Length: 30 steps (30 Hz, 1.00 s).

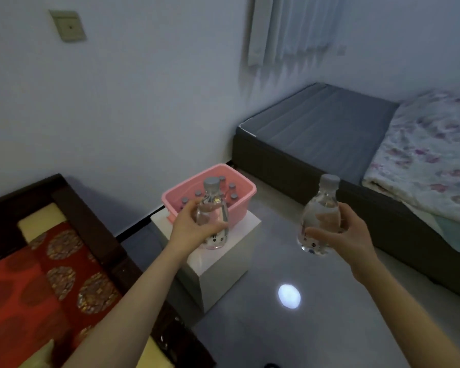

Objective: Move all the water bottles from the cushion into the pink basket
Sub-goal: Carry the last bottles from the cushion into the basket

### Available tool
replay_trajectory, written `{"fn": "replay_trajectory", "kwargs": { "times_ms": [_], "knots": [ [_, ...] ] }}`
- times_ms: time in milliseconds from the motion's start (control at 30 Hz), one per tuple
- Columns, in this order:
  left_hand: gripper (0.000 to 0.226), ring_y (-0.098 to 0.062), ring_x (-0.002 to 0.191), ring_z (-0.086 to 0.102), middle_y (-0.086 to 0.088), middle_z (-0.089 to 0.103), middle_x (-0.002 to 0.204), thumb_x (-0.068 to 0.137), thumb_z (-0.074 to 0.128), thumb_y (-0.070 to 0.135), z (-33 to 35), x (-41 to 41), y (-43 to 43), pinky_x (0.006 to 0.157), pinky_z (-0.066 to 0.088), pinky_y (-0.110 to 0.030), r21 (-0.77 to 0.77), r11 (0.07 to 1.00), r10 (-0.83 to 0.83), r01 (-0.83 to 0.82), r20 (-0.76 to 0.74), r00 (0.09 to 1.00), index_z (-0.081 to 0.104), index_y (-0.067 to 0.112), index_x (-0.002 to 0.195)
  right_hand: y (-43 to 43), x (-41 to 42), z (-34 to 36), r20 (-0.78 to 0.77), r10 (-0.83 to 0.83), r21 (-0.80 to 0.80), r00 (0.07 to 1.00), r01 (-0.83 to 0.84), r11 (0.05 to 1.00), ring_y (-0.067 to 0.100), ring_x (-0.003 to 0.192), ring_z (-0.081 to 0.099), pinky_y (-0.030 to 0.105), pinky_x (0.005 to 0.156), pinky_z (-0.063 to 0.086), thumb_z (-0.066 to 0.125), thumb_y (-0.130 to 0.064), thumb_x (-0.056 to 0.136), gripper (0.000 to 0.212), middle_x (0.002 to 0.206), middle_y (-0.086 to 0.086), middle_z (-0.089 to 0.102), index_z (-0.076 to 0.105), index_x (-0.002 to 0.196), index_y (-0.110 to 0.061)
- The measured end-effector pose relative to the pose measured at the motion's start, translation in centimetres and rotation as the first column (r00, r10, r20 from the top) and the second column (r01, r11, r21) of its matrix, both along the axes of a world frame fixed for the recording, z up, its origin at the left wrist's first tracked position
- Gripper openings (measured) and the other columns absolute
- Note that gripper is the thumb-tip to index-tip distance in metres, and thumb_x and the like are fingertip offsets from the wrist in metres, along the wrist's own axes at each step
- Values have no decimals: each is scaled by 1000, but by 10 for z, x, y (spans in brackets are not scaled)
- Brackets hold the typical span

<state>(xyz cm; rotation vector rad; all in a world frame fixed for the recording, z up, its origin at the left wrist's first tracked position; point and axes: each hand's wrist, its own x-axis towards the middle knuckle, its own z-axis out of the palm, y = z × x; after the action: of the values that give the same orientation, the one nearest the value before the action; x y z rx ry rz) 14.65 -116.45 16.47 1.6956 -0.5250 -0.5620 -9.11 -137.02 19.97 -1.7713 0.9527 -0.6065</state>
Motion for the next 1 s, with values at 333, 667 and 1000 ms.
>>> {"fn": "replay_trajectory", "kwargs": {
  "times_ms": [333, 667, 1000],
  "knots": [
    [67, -15, 107, 64, 9, 67, 114, 49, 89, 38, -11, 31, -62, 89, 56, -40, -24, 967, 255, -254, 42, 966, 58, 37, 107, -135, 99, -3, 13, 321, 36, 947, -322, 946, 21, 107, 58, 42, 86, 49, 82, -14, 67, 67, 118, 0, 58, 48, 123, -28],
    [69, -9, 95, 69, 10, 69, 103, 57, 83, 9, -58, 86, -71, 79, 55, -28, 6, 917, 399, -400, 8, 917, 52, 27, 116, -173, 226, -61, -42, 530, 112, 847, -524, 845, 9, 94, 67, 25, 74, 52, 85, -13, 61, 64, 106, -8, 66, 54, 113, -31],
    [64, -10, 96, 68, 10, 70, 104, 59, 84, 21, -123, 154, -94, 81, 55, -27, 40, 871, 491, -489, -88, 867, 54, 33, 113, -149, 352, -142, -197, 635, 108, 747, -627, 772, 13, 88, 69, 27, 76, 55, 89, -8, 54, 52, 94, -1, 72, 67, 100, -17]
  ]
}}
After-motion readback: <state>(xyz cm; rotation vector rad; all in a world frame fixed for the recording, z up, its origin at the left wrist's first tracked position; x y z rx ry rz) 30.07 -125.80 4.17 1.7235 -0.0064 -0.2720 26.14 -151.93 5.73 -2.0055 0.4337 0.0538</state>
